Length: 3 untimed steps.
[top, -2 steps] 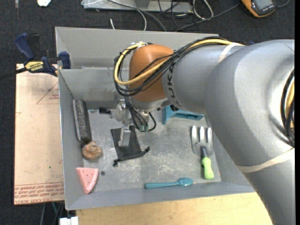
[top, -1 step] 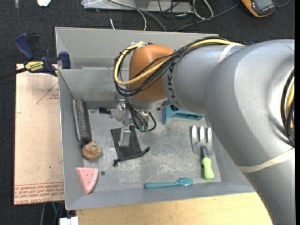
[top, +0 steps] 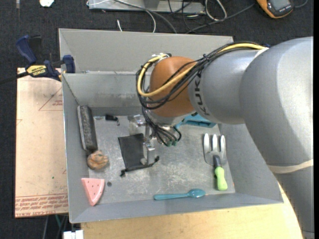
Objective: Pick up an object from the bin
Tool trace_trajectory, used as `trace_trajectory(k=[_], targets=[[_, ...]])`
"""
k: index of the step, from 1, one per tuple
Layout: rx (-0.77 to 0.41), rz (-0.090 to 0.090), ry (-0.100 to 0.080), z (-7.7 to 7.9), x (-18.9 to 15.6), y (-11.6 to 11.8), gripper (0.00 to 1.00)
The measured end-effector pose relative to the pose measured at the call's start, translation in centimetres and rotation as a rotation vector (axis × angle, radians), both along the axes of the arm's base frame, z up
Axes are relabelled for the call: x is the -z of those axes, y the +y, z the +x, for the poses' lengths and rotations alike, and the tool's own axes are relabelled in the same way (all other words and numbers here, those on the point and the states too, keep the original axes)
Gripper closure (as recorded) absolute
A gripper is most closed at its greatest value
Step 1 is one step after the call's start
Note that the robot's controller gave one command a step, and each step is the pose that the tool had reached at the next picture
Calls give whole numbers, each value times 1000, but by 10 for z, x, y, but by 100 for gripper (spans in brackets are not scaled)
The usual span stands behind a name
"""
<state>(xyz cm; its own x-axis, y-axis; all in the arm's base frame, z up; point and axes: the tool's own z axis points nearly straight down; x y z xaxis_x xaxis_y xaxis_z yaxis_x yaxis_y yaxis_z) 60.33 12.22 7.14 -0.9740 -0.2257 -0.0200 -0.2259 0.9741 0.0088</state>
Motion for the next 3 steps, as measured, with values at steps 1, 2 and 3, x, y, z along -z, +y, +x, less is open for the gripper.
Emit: trace_trajectory(k=[1,2,3], targets=[[-250,-4,-5,-28,-22,-20,100],[-250,-4,-5,-28,-22,-20,100],[-238,-4,0,-29,-78,-24,100]])
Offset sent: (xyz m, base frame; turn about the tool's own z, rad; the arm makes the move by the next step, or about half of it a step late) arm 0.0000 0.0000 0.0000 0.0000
